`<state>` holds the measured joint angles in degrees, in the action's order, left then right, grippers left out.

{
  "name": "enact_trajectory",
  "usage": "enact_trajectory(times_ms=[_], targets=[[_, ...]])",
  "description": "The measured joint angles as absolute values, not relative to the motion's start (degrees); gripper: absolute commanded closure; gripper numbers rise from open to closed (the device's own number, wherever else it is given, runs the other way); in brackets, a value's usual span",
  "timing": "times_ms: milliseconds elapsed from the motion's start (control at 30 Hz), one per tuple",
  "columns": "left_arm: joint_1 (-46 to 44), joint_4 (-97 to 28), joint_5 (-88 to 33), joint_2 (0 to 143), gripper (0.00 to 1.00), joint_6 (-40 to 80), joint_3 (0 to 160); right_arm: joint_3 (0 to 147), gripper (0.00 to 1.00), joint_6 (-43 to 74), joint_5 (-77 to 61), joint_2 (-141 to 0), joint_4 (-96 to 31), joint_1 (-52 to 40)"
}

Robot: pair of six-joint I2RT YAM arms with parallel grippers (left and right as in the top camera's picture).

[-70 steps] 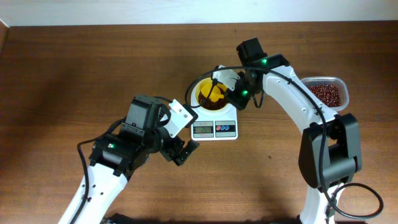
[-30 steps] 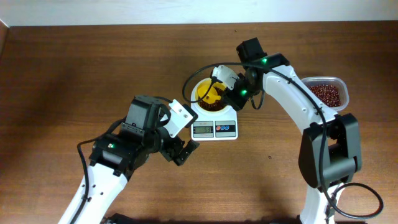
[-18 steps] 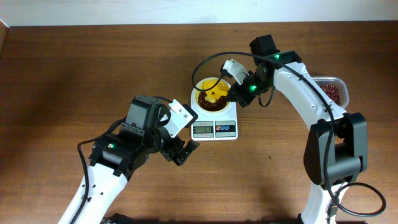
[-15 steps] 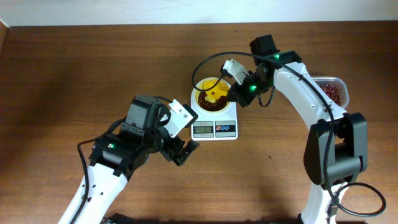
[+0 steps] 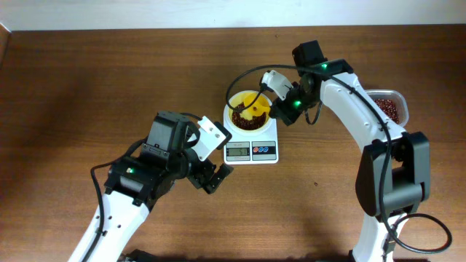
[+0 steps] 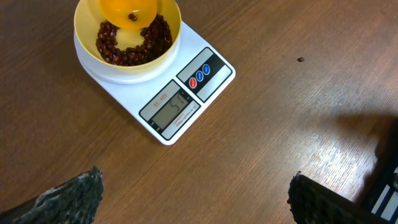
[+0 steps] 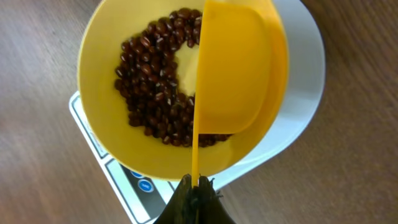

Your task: Scoop item into bowl and weigh 50g on scale

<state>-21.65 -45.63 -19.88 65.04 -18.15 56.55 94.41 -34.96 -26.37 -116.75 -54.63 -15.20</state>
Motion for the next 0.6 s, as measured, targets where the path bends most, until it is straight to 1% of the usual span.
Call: enact_trajectory(times_ms=[200,367,467,600], targets=[[-21.6,-45.6,-19.9,65.0,0.01,-18.2,56.6,94.7,0.96,-38.9,-23.6,-116.7,-54.6,-16.0],[-21.6,-45.6,-19.9,65.0,0.01,-18.2,56.6,94.7,0.96,-41.9,-22.7,-116.7,-54.4,-20.0],[-21.6,-45.6,-19.9,65.0,0.01,-18.2,56.6,94.7,0.96,-42.5,-22.5,-116.7,-54.7,-21.8],[-21.6,-45.6,-19.9,65.0,0.01,-18.2,56.6,94.7,0.96,-42.5,-22.5,-116.7,-56.8,-21.8]])
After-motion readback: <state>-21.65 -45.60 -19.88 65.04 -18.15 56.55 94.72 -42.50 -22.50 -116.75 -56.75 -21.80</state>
